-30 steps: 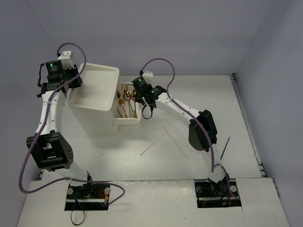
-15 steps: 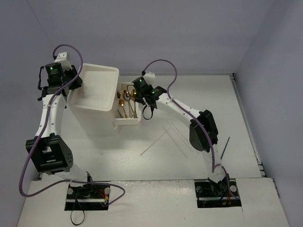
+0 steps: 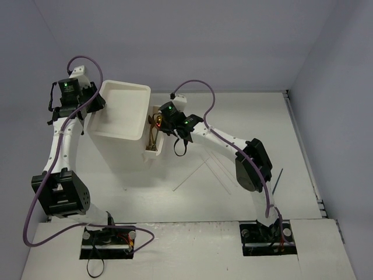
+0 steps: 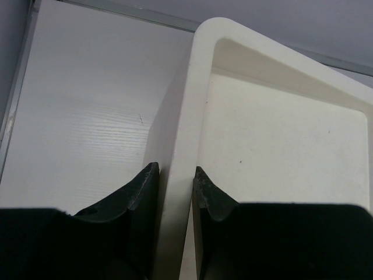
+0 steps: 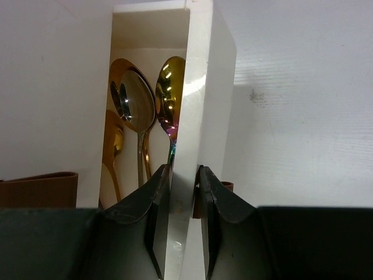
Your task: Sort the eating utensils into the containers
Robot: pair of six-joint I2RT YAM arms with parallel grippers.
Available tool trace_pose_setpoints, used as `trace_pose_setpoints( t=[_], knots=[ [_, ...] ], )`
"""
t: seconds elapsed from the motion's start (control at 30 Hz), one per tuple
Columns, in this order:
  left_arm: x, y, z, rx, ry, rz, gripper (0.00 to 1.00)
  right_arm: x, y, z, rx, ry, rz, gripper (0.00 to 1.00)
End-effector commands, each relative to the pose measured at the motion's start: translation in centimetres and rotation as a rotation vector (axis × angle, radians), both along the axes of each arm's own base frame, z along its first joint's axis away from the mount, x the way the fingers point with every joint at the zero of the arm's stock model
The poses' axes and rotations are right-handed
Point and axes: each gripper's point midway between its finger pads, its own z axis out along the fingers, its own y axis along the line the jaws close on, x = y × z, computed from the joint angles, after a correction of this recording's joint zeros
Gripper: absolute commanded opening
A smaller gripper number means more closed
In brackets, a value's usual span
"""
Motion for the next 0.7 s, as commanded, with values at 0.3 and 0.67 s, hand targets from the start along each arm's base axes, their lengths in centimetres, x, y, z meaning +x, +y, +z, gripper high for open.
trace_pose_setpoints(
  t=[0.3,0.67],
  knots=[
    [-1.4,-3.6,0.2,-0.133,0.051,-0.081,0.00,-1.4,7.6,10.7,0.293,-0.125,0.211,0.10],
    [-1.4,-2.8,0.8,-0.101,0.044,-0.103,0.00,-2.9,0.5,13.9,0.146,-0.252,0.380,0.60]
  ],
)
